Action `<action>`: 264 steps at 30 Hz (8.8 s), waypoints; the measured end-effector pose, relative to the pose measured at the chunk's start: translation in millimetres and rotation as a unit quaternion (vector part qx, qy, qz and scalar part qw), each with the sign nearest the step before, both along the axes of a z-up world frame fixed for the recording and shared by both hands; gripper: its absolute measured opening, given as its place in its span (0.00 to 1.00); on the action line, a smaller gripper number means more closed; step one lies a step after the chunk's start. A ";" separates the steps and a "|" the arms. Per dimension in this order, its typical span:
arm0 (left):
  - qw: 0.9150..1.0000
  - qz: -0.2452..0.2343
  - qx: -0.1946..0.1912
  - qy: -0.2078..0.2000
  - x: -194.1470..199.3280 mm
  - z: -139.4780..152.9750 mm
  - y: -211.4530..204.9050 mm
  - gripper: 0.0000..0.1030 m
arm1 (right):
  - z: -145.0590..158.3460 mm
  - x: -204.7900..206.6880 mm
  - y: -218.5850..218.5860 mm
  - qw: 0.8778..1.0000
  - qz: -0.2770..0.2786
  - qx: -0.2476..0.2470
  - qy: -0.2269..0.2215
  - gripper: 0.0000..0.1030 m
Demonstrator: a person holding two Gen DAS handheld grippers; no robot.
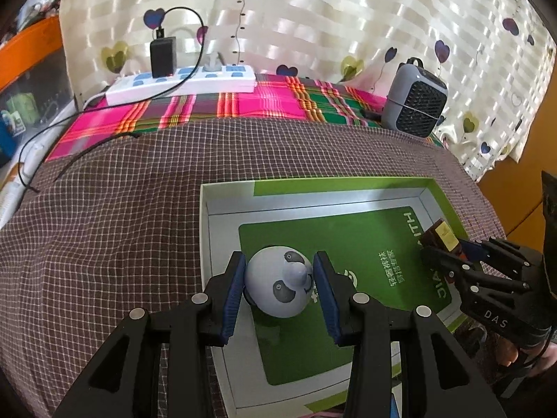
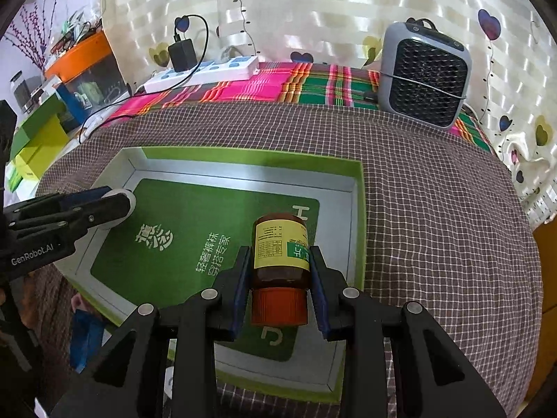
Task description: Organize rigid objects
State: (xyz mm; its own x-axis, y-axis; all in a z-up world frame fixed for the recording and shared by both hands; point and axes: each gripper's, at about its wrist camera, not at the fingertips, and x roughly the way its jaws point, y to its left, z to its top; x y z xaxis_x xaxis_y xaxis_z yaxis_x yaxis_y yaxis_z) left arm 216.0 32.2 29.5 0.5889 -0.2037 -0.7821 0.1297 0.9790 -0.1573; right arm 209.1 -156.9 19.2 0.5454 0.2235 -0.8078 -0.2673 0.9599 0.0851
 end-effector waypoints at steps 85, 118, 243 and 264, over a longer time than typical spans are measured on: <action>0.997 0.022 -0.028 -0.065 -113.0 39.6 20.6 0.44 | 34.9 -86.8 -21.0 0.995 -0.028 0.033 -0.085 0.49; 0.999 -0.049 0.004 -0.012 -197.1 2.1 -43.1 0.49 | 7.8 -143.3 -52.5 0.994 -0.066 0.059 -0.071 0.49; 0.997 -0.025 0.069 -0.022 -152.4 -27.5 -17.4 0.35 | -15.8 -121.8 1.9 0.996 0.087 -0.020 -0.032 0.36; 0.997 -0.018 0.064 -0.025 -154.2 -26.6 -11.7 0.22 | -15.0 -126.2 1.0 0.996 0.084 -0.021 -0.033 0.28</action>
State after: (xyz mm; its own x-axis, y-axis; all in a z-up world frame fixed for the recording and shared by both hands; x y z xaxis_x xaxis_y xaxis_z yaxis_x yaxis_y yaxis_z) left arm 61.8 20.6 2.9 0.6215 -0.1258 -0.7733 0.1699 0.9852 -0.0237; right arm 82.9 -155.9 4.2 0.5559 0.2826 -0.7817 -0.4285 0.9033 0.0219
